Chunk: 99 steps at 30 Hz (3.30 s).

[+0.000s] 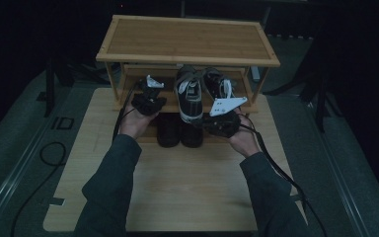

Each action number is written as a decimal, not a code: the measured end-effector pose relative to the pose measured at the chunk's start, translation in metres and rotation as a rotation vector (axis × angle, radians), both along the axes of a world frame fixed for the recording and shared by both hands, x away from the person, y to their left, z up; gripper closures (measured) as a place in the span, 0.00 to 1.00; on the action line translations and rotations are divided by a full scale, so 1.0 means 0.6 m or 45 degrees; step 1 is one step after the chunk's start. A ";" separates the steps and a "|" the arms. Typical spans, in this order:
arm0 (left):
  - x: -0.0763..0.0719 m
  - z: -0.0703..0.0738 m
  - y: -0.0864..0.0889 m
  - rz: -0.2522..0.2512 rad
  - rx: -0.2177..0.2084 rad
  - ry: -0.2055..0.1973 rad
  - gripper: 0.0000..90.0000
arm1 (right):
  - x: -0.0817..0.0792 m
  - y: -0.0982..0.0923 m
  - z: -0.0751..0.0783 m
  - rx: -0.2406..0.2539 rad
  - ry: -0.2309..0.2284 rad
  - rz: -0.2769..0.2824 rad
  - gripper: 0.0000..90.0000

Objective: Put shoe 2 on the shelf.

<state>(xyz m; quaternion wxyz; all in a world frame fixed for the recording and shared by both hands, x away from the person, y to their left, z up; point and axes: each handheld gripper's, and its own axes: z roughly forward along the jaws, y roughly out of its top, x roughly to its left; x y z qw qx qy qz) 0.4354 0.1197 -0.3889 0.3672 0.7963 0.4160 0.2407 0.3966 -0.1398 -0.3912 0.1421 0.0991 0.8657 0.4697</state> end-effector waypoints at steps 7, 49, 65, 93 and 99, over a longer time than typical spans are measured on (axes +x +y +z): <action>0.001 -0.001 0.001 -0.002 -0.012 -0.001 1.00 | 0.007 0.008 -0.004 0.027 0.007 -0.010 1.00; 0.000 -0.001 0.002 -0.001 -0.030 0.000 1.00 | 0.029 0.054 -0.008 0.000 -0.049 -0.169 1.00; 0.003 -0.001 0.009 -0.014 -0.060 0.022 1.00 | -0.002 -0.008 0.006 -0.010 -0.051 -0.081 1.00; 0.005 0.002 0.006 -0.029 -0.027 0.020 1.00 | -0.015 -0.184 0.002 0.087 0.006 -0.161 1.00; 0.004 0.004 0.002 -0.024 -0.001 0.014 1.00 | -0.013 -0.199 -0.001 0.088 0.014 -0.170 1.00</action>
